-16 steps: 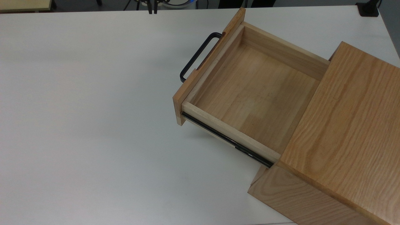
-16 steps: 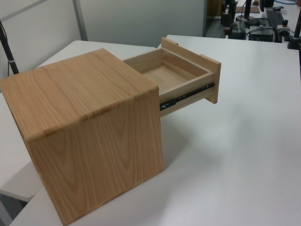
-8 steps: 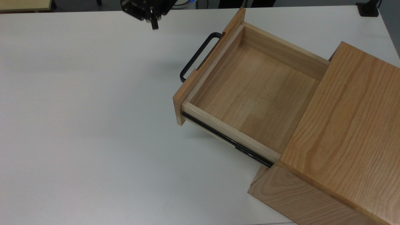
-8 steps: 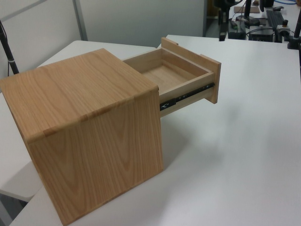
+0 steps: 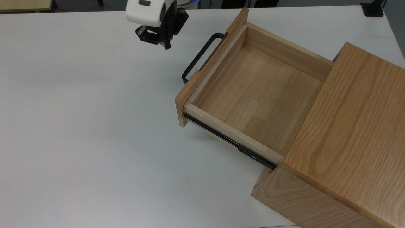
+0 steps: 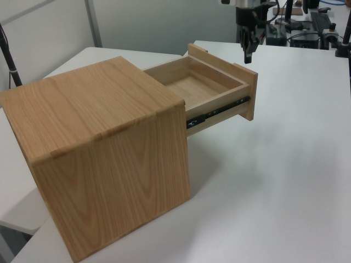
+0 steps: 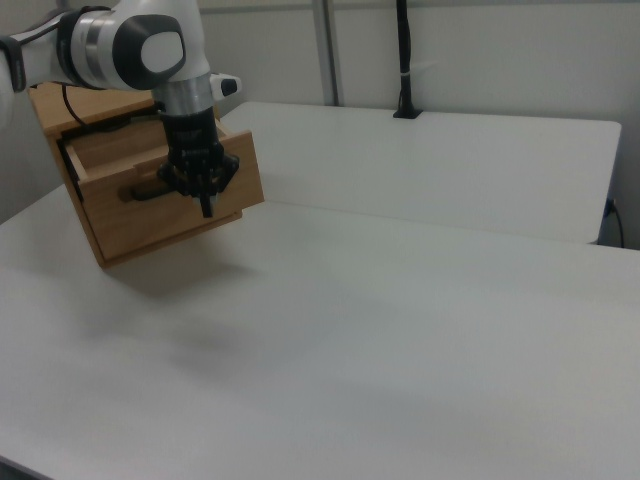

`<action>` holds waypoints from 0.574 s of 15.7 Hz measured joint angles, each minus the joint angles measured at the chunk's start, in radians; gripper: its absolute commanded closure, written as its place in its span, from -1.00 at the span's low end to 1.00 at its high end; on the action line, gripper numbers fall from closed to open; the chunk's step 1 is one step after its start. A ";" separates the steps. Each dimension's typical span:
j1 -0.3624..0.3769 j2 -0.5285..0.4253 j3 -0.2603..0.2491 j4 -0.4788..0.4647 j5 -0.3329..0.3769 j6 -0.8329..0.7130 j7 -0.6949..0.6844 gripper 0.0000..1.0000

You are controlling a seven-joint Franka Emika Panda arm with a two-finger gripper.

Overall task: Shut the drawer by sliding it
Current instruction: 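Move the gripper down toward the open drawer's front panel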

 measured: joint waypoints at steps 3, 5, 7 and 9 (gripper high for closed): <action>0.023 0.001 0.005 0.000 0.001 0.000 -0.106 1.00; 0.043 0.006 0.006 0.000 0.001 0.000 -0.168 1.00; 0.060 0.013 0.007 0.000 0.001 0.002 -0.213 1.00; 0.072 0.017 0.008 0.000 0.001 0.019 -0.233 1.00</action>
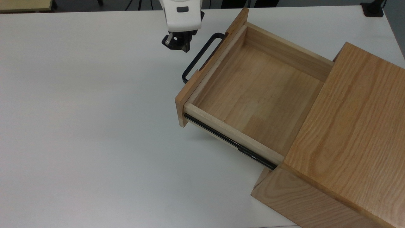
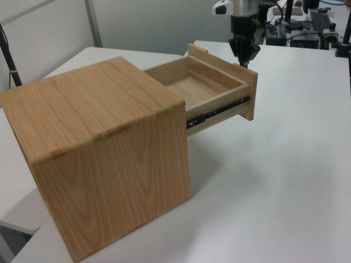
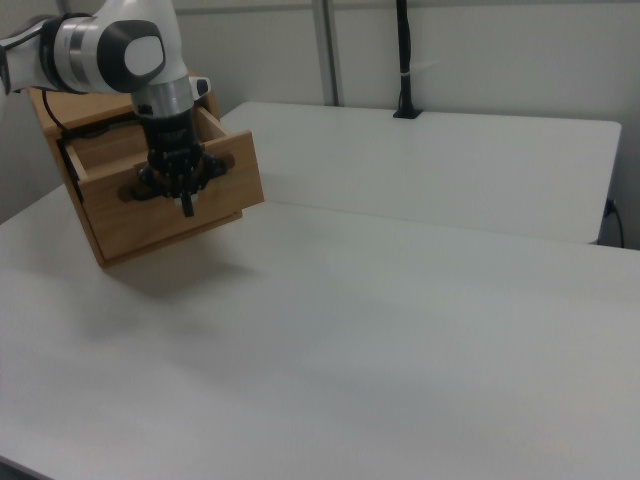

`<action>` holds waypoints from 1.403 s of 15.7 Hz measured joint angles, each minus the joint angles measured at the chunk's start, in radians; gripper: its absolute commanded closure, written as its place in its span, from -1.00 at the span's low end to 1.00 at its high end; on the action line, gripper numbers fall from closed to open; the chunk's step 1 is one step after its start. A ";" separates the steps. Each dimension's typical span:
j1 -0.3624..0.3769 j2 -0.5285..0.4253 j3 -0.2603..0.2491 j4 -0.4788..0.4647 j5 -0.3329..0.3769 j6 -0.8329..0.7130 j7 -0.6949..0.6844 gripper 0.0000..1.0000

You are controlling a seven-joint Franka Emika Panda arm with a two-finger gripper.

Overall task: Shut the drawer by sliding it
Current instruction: 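Move the gripper down toward the open drawer's front panel, then push the drawer front with the gripper into the wooden cabinet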

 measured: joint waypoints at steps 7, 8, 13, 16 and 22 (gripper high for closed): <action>0.050 0.010 0.002 -0.001 0.062 0.110 -0.010 1.00; 0.052 0.014 0.002 -0.001 0.085 0.125 -0.011 1.00; 0.077 0.028 0.003 -0.001 0.155 0.222 -0.011 1.00; 0.123 0.043 0.004 -0.001 0.176 0.314 -0.011 1.00; 0.164 0.085 0.025 -0.003 0.267 0.543 -0.006 1.00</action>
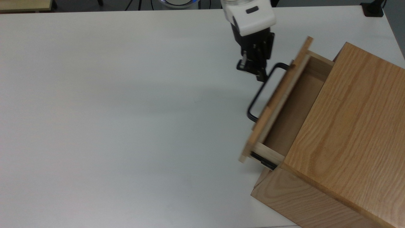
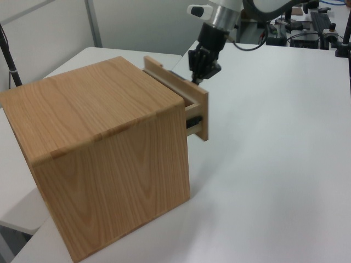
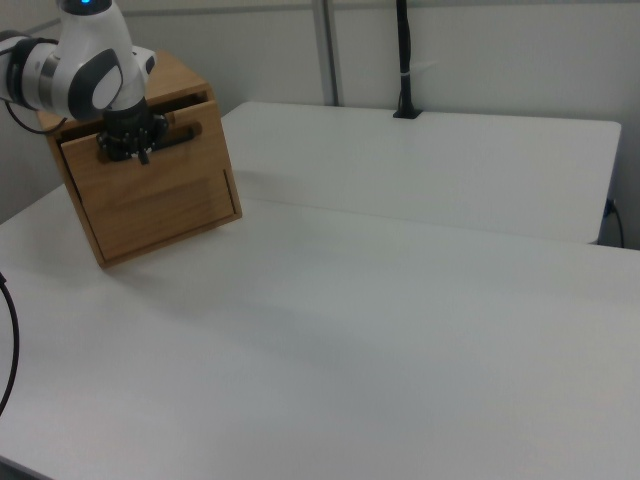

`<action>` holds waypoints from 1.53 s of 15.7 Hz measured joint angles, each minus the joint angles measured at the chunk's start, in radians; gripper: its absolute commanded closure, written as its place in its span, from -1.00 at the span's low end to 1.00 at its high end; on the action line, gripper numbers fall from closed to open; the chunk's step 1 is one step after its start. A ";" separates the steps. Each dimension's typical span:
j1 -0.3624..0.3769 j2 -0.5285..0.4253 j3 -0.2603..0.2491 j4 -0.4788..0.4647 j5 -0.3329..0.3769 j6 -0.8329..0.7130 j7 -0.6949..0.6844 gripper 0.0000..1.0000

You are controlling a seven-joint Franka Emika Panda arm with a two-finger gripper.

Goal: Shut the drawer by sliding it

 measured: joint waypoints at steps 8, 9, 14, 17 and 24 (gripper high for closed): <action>0.019 0.096 0.075 0.005 0.001 0.255 0.138 1.00; 0.021 0.099 0.075 0.006 0.001 0.261 0.143 1.00; 0.020 0.100 0.074 0.013 0.001 0.262 0.194 1.00; 0.017 0.100 0.072 0.019 0.001 0.264 0.212 1.00; 0.013 0.099 0.072 0.022 -0.008 0.266 0.212 1.00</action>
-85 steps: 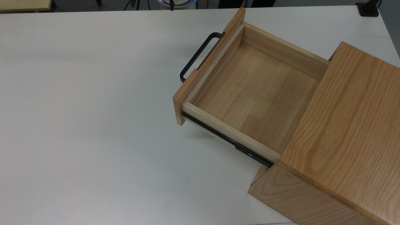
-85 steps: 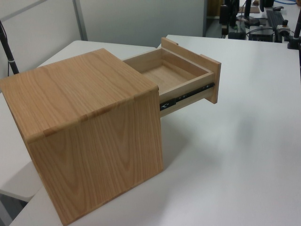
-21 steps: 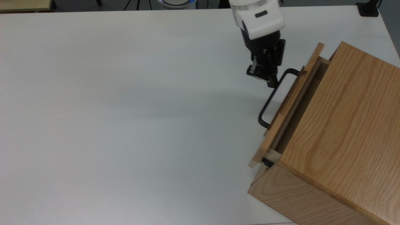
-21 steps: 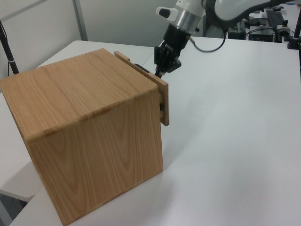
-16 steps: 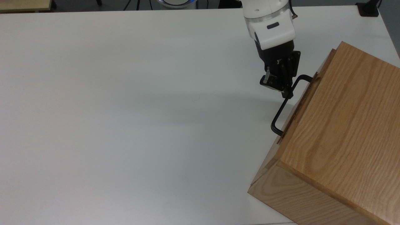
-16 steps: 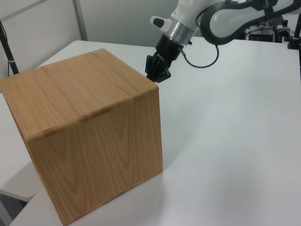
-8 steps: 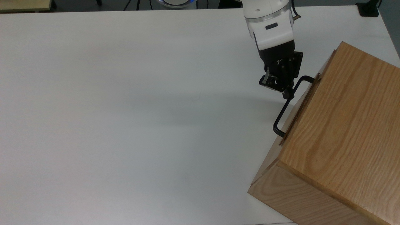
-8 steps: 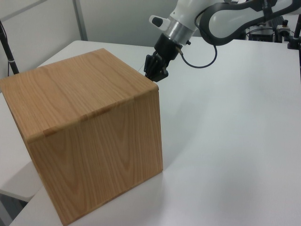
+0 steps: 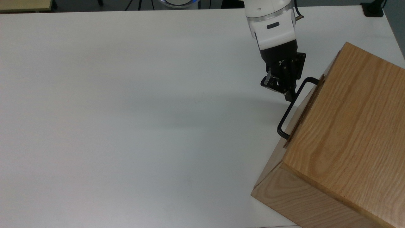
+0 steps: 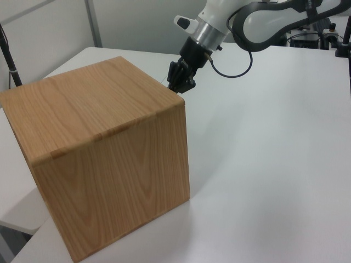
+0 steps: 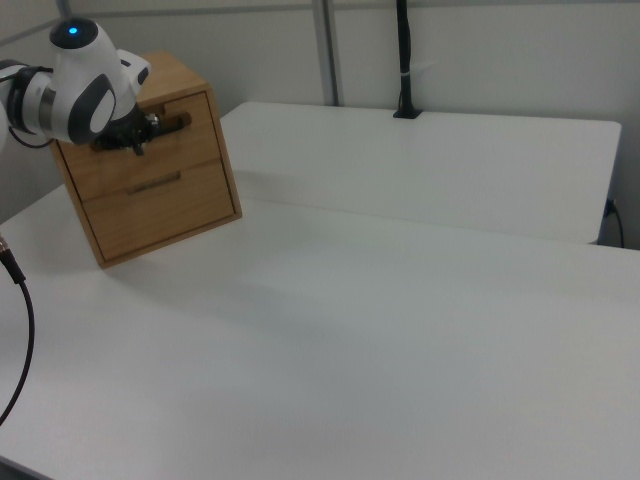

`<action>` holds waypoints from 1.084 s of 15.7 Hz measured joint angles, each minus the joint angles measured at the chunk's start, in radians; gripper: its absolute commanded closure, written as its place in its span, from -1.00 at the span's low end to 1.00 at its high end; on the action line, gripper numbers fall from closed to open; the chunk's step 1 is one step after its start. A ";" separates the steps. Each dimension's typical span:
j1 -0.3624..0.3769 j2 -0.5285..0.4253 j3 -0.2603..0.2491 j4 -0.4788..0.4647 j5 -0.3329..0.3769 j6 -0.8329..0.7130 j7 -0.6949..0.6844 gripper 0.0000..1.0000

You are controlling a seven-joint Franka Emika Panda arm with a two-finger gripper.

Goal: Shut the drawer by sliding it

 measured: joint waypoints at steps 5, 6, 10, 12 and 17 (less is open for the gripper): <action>-0.041 -0.003 -0.011 0.000 -0.080 -0.160 0.028 1.00; -0.058 -0.005 -0.017 0.000 -0.100 -0.200 0.046 1.00; -0.102 -0.024 -0.073 0.000 -0.197 -0.388 0.135 1.00; -0.121 -0.048 -0.093 -0.001 -0.259 -0.478 0.208 1.00; -0.149 -0.146 -0.100 -0.002 -0.417 -0.743 0.559 1.00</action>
